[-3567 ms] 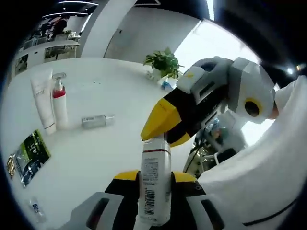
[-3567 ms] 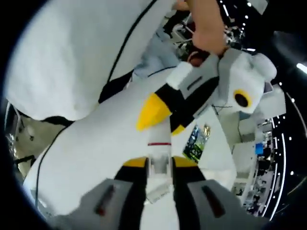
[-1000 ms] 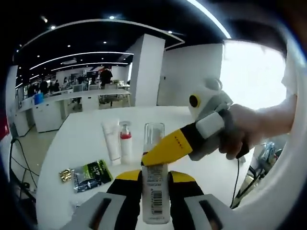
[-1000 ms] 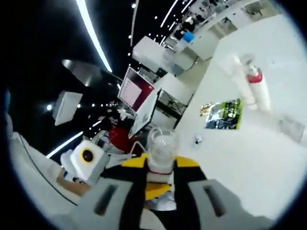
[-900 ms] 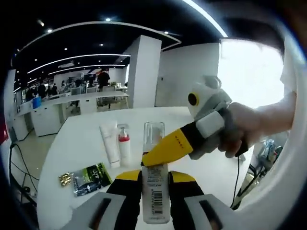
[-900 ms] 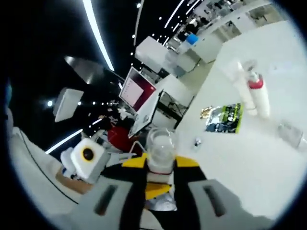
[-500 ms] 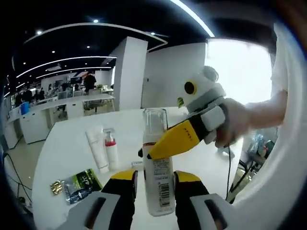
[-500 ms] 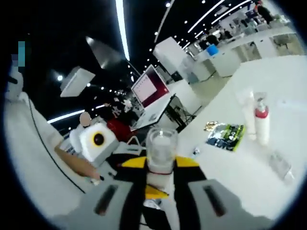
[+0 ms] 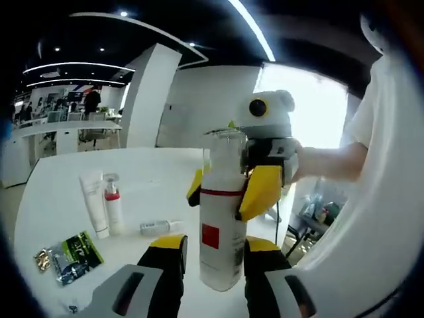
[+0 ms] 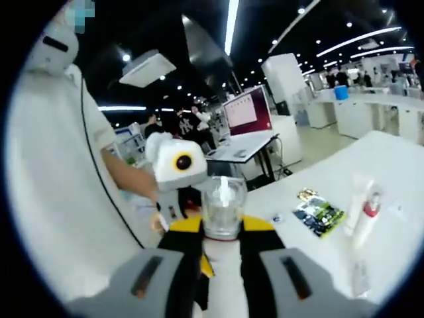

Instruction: Arrange the skincare products in the storage area until every visible bottle or jar stands upright without overlapping.

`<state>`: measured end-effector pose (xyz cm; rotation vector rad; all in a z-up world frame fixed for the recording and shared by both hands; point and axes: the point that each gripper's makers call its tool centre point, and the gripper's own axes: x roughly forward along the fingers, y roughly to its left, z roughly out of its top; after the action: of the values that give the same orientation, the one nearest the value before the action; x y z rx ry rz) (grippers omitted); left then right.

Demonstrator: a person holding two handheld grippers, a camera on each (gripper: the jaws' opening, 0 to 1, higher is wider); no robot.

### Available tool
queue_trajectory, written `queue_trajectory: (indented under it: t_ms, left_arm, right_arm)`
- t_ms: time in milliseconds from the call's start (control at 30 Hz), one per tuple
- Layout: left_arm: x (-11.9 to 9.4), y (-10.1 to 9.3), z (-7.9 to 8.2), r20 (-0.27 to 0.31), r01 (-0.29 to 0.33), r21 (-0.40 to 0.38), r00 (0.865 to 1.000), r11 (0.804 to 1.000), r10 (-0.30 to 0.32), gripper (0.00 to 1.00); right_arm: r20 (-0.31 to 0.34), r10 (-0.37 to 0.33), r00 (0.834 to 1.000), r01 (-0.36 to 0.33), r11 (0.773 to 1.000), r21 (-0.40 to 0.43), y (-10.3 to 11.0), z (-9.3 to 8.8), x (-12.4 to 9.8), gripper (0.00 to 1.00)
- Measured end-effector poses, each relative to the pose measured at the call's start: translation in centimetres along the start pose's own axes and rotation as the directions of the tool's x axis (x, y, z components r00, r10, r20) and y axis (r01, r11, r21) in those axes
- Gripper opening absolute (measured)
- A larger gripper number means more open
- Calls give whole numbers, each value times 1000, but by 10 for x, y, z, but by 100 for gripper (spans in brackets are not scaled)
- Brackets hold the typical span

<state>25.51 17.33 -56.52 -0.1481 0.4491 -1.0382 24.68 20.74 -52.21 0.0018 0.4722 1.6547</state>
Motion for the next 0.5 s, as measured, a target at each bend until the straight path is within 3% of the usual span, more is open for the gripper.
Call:
queue_trajectory:
  t_ms: [100, 167, 200, 300, 500]
  left_arm:
    - [-1, -8, -2, -16, 67, -55, 998, 996, -68, 35]
    - [-1, -9, -2, -18, 76, -59, 997, 995, -77, 34]
    - [1, -21, -4, -21, 141, -42, 990, 989, -142, 33]
    - [2, -33, -8, -46, 207, -61, 977, 976, -210, 26]
    - [4, -38, -8, -57, 232, -28, 971, 972, -233, 23]
  right_arm:
    - [-38, 46, 998, -48, 997, -57, 9, 1, -1, 21]
    - [-47, 51, 998, -54, 996, -65, 11, 0, -1, 21]
    - [-99, 105, 990, -116, 987, -113, 21, -2, -1, 21]
    - [-123, 136, 983, -151, 981, -123, 26, -5, -1, 21]
    - [-104, 158, 982, -167, 982, -87, 26, -6, -2, 22]
